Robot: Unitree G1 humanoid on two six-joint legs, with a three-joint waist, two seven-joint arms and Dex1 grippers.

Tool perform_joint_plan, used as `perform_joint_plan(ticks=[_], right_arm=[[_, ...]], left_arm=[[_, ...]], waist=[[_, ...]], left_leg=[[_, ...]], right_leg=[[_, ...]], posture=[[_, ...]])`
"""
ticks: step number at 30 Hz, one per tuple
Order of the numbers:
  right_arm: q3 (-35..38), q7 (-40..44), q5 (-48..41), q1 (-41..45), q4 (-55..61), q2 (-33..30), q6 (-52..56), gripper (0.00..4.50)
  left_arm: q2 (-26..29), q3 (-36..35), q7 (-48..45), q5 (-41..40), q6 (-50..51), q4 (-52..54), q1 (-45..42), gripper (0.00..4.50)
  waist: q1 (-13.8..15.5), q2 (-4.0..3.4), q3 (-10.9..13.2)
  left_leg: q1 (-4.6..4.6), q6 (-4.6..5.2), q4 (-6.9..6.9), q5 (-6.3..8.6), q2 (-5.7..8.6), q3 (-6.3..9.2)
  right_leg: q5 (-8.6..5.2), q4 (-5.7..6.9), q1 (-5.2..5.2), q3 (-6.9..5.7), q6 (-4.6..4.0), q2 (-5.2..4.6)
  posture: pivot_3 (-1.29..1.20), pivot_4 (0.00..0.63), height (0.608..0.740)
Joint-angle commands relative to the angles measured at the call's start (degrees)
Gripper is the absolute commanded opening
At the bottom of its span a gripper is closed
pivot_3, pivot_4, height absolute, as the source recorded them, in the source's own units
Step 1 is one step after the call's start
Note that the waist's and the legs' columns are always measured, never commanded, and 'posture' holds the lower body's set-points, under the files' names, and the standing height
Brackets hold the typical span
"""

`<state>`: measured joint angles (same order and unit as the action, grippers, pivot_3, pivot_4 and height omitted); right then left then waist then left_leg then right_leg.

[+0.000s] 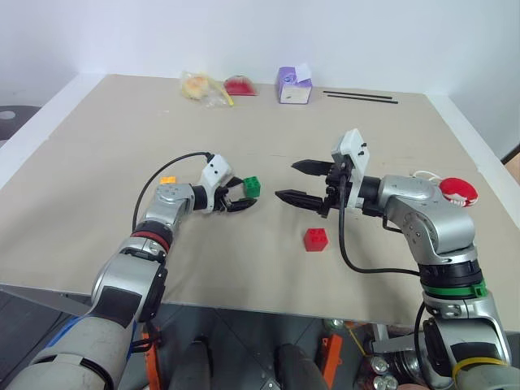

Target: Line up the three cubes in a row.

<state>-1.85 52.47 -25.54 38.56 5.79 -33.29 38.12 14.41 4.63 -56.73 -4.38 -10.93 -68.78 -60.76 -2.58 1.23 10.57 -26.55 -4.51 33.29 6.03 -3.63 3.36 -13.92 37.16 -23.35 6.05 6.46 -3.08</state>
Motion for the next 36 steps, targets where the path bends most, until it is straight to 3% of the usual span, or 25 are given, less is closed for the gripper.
perform_joint_plan(ticks=[1,4,5,12,22,28,36], right_arm=[[1.5,0.0,-1.0,0.2,2.9,-0.8,-0.6,4.50],[1.5,-0.1,-1.1,0.1,3.0,-0.8,-0.6,4.50],[1.5,-0.1,-1.1,0.1,3.0,-0.7,-0.6,4.50],[2.0,3.5,-1.9,-1.5,3.0,-3.0,-1.4,4.50],[4.7,18.4,-6.4,-8.0,4.9,-14.5,-4.8,4.50],[3.7,22.8,-4.5,-8.9,2.5,-17.2,-9.4,4.50],[2.3,24.1,-2.9,-8.9,1.6,-17.6,-11.5,4.50]], left_arm=[[0.0,-1.3,-0.4,0.4,-1.1,0.2,-2.2,2.35],[0.2,-1.7,-0.4,0.8,-1.2,0.1,-2.2,1.31],[0.2,-1.8,-0.5,0.8,-1.2,0.1,-2.2,1.26],[0.7,-3.2,-4.6,-0.9,-1.6,2.9,-0.2,1.26],[5.7,2.5,-24.0,-5.1,7.6,34.5,16.9,1.26],[8.2,5.4,-24.8,-5.5,12.7,44.9,21.9,1.26],[7.3,6.5,-21.4,-4.8,12.5,45.1,21.6,1.26]], waist=[[0.0,0.00,0.0],[0.0,0.00,0.0],[0.0,0.00,0.0],[0.0,0.00,0.0],[-0.2,-0.01,0.0],[-0.2,-0.01,0.0],[-0.1,-0.01,0.0]], left_leg=[[0.00,0.00,0.00,0.00,0.00,0.00],[0.00,0.00,0.00,0.00,0.00,0.00],[0.00,0.00,0.00,0.00,0.00,0.00],[0.00,0.00,0.00,0.00,0.00,0.01],[-0.01,-0.03,-0.02,0.02,0.00,0.02],[0.02,-0.01,0.18,0.00,-0.01,0.02],[0.03,0.04,0.28,-0.05,-0.01,0.00]], right_leg=[[0.00,0.00,0.00,0.00,0.00,0.00],[0.00,0.00,0.00,0.00,0.00,0.00],[0.00,0.00,0.00,0.00,0.00,0.00],[0.01,0.00,0.00,-0.01,-0.01,0.00],[0.06,0.03,0.02,0.00,-0.20,0.00],[-0.09,0.03,0.06,0.00,-0.30,0.00],[0.03,0.03,0.07,0.01,-0.34,-0.01]], posture=[[0.00,0.150,0.740],[0.00,0.150,0.740],[0.00,0.150,0.740],[0.00,0.150,0.740],[0.00,0.150,0.740],[0.00,0.150,0.740],[0.00,0.150,0.740]])
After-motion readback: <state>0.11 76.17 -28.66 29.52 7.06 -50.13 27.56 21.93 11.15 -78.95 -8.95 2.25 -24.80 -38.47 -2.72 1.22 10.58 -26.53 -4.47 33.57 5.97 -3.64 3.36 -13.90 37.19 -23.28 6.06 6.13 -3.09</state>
